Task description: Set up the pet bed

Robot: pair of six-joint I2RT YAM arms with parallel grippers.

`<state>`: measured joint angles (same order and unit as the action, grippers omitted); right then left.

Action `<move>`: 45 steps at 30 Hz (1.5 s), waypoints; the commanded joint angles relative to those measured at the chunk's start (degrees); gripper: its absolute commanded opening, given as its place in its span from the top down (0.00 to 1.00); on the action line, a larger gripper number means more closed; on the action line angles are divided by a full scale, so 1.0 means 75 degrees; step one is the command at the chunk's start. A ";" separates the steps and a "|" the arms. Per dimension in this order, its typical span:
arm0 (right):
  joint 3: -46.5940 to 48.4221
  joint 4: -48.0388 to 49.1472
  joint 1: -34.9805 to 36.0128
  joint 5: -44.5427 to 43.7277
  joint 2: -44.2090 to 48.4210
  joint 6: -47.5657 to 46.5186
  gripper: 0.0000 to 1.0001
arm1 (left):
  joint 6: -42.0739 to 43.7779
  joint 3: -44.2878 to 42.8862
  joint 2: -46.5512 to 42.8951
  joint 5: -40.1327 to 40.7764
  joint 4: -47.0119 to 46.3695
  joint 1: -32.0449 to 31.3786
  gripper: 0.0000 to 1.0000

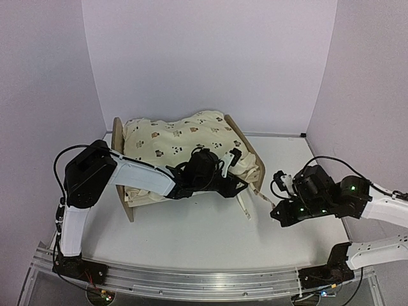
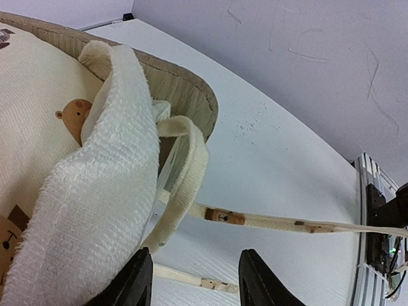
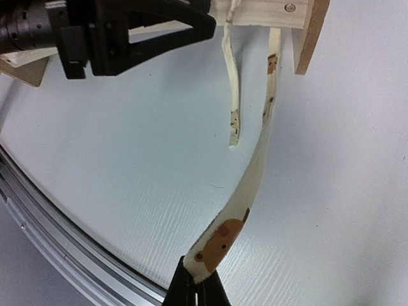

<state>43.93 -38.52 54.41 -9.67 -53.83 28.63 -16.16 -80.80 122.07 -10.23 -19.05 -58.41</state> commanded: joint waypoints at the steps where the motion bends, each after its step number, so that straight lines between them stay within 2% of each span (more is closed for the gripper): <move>1: -0.0241 0.0419 0.0038 -0.0210 -0.0042 0.0021 1.00 | -0.0353 0.0404 0.0030 0.0062 0.0059 0.0211 0.52; 10: -0.0437 0.1443 0.0039 0.0650 -0.0431 -0.0174 1.00 | -0.0481 0.0546 0.0138 0.0916 -0.0017 -0.0062 0.53; 15: -0.0245 0.2421 0.0049 0.1659 -0.1840 -0.0038 1.00 | -0.0470 0.1012 -0.0283 0.0987 -0.0016 -0.0134 0.52; 28: 0.0260 0.3562 0.0050 0.2096 -0.4677 0.0374 0.99 | -0.0671 0.2330 -0.1343 0.1145 0.0119 -0.0130 0.51; 31: 0.0346 0.3603 0.0050 0.2198 -0.4805 0.0340 0.86 | -0.0696 0.2439 -0.1357 0.1198 0.0110 -0.0138 0.51; 34: 0.0416 0.3385 0.0056 0.2006 -0.4453 0.0239 0.68 | -0.0702 0.2471 -0.1380 0.1195 0.0105 -0.0135 0.51; 40: 0.0565 0.2064 0.0050 0.0538 -0.3245 -0.0025 0.38 | -0.0693 0.2389 -0.1436 0.1081 0.0183 -0.0152 0.51; 42: 0.0479 0.1761 0.0054 -0.0055 -0.2945 -0.0033 0.33 | -0.0684 0.2352 -0.1430 0.1064 0.0235 -0.0189 0.51; 45: 0.0151 0.1621 0.0052 -0.0878 -0.2618 -0.0010 0.33 | -0.0681 0.2320 -0.1436 0.1066 0.0291 -0.0285 0.51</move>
<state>46.29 -21.36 54.59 -5.70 -76.42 28.95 -21.06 -62.48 114.08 -2.78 -17.81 -59.91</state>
